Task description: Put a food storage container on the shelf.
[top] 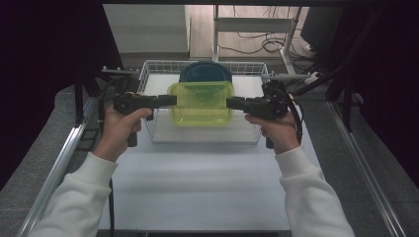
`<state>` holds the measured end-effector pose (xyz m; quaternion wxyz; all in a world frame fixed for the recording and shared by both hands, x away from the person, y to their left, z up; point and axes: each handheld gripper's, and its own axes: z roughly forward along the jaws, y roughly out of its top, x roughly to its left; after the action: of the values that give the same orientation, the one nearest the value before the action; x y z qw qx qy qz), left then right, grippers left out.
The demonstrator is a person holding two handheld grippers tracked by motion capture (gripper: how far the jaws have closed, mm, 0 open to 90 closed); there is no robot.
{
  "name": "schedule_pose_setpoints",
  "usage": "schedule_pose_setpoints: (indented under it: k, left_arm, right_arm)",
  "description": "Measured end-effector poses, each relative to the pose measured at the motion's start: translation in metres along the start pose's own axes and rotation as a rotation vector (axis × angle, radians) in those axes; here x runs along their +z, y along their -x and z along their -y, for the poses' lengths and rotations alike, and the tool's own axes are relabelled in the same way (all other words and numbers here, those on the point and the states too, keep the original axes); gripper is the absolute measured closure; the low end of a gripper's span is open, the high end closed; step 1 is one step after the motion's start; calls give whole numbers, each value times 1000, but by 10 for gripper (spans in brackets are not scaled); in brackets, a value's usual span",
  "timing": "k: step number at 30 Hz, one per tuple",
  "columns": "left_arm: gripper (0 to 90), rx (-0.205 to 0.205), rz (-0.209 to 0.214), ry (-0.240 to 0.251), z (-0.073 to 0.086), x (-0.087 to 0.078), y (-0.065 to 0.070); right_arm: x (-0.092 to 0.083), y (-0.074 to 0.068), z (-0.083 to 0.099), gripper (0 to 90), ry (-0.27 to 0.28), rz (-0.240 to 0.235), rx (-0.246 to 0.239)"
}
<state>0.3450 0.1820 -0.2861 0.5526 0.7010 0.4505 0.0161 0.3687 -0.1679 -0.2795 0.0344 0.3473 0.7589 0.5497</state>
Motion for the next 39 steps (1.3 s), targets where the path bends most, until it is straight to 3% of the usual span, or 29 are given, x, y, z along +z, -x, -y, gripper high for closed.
schedule_pose_setpoints:
  k: [8,15,19,28,36,39]
  left_arm:
    - [788,-13,8,10,-31,0,-5]
    - [789,-34,-4,-15,-60,10,-14]
    - [789,-54,12,-34,-73,19,-21]
    - [791,-55,-4,-59,-91,29,-28]
    - [792,-111,-13,-63,-96,41,-45]
    - [786,-153,10,-58,-98,44,-54]
  right_arm:
    - [3,7,-35,786,1,-7,6]
    - [9,20,-55,788,-4,-5,51]
    - [11,32,-64,788,-7,-2,75]
    - [17,48,-75,788,-16,-10,132]
    - [30,63,-78,790,-42,-2,204]
    - [34,66,-82,790,-46,5,226]
